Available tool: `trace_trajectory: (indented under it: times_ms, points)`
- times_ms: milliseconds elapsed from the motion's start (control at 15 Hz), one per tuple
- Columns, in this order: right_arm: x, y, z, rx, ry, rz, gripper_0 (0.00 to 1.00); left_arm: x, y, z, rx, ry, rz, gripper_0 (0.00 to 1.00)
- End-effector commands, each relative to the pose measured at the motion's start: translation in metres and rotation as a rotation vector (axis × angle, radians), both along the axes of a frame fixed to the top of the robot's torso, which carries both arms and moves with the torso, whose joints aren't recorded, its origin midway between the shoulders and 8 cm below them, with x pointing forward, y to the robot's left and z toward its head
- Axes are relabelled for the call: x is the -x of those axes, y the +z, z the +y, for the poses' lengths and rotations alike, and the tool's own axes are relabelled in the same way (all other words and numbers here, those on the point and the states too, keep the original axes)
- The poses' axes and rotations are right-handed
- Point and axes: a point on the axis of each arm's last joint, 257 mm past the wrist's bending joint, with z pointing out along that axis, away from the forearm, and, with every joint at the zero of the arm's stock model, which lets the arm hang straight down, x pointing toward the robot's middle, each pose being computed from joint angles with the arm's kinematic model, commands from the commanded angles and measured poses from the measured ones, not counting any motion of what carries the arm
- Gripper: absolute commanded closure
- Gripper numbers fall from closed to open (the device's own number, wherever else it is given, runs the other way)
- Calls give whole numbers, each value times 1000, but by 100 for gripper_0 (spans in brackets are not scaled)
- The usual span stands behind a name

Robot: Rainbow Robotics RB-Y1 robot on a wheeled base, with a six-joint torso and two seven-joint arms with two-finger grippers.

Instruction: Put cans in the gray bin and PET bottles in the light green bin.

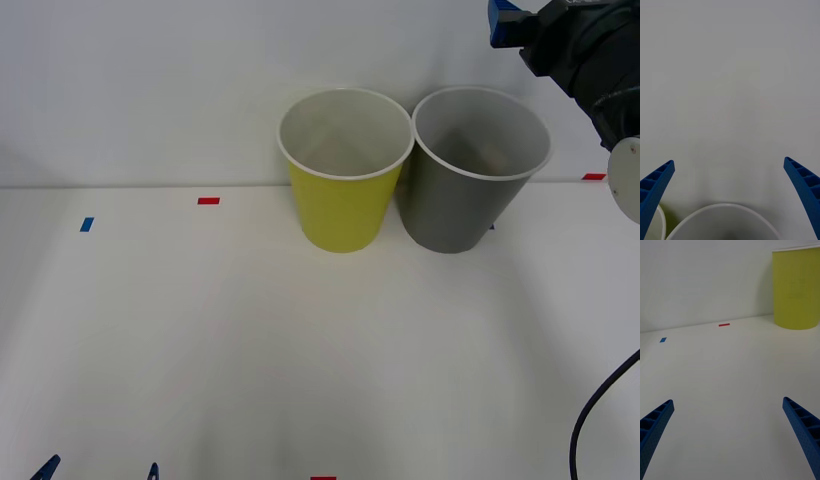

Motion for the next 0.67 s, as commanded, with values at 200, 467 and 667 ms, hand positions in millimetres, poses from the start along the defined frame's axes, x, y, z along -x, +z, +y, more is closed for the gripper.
trace_trajectory:
  times_ms: [200, 467, 667]
  points:
    - [74, -22, -17, 17, -23, -23, 0, 0, 0, 0, 0, 0, 0, 0]
    - [113, -55, -24, 8, -10, -36, 0, 0, 0, 0, 0, 0, 0, 0]
    - [131, -74, -30, -16, -1, -65, 0, 0, 0, 0, 0, 0, 0, 0]
